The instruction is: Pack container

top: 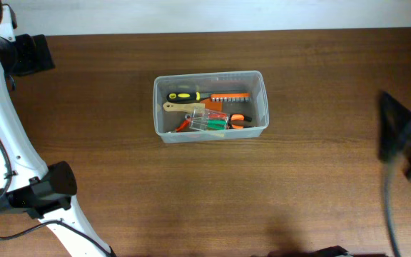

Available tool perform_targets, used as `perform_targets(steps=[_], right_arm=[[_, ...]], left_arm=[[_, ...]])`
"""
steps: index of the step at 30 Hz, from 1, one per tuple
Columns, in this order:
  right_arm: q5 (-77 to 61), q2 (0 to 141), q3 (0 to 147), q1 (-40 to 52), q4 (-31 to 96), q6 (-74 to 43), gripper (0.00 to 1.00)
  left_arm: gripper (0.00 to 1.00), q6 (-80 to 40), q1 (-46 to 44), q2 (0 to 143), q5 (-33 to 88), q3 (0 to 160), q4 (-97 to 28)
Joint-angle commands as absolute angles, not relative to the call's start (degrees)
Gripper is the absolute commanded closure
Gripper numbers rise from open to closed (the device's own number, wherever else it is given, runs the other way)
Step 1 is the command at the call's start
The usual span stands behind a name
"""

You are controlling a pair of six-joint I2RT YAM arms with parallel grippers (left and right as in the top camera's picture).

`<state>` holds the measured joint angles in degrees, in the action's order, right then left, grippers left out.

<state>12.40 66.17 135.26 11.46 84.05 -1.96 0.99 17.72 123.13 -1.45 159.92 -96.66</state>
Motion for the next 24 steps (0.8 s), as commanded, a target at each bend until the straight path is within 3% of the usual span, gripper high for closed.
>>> perform_targets(steps=[1,16,24], right_arm=[[13.7,60.3,127.9,5.8,83.2,-5.0,0.01],[3.2,19.1,56.9,-4.6,44.2,-5.0,0.01],[-8.5,6.2,29.7,-8.3,34.0,-5.0,0.01]], left_arm=[[0.01,0.4,17.9,122.5,-0.8,160.2,-96.7],[0.01,0.4,17.9,122.5,-0.8,160.2,-96.7],[0.01,0.4,17.9,122.5,-0.8,160.2,-96.7]])
